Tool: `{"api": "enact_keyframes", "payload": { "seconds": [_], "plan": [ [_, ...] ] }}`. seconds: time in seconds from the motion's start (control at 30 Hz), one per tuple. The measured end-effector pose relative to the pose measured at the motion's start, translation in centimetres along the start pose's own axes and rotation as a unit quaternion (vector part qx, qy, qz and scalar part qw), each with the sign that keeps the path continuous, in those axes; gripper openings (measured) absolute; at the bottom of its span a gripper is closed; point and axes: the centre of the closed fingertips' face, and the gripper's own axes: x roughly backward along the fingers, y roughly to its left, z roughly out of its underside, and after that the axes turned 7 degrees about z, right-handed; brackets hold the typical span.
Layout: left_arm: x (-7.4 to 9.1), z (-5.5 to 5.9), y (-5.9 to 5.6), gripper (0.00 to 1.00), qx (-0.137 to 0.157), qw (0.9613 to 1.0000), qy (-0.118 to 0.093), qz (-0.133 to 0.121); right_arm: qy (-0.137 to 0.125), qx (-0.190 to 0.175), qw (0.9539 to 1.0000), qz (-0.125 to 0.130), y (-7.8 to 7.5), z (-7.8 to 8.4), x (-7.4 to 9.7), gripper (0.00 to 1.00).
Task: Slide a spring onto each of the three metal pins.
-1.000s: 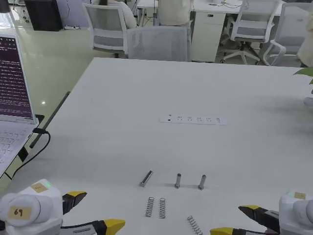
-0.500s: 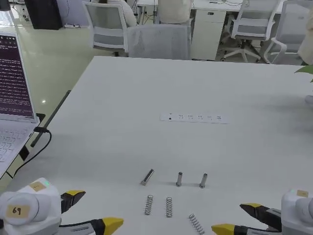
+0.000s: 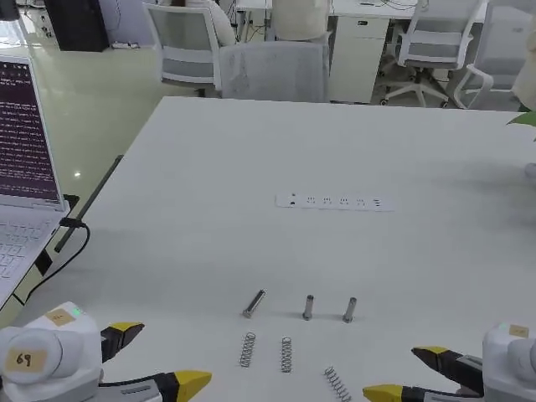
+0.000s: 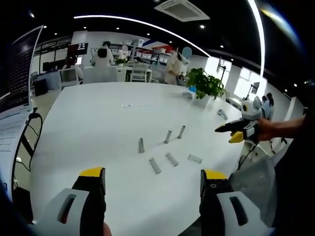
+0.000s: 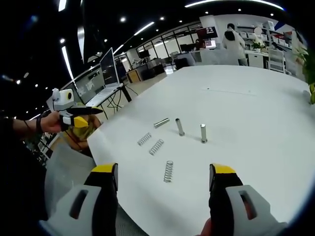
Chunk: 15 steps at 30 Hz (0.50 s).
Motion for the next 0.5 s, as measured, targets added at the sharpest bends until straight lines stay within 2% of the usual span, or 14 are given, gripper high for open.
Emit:
{"api": "enact_keyframes", "payload": {
  "seconds": [0.5],
  "plan": [
    [0.26, -0.03, -0.26, 0.76, 0.0, 1.0, -0.003, -0.001, -0.003, 0.012, 0.9999, 0.001, 0.04, -0.29, 0.46, 0.78]
  ]
}}
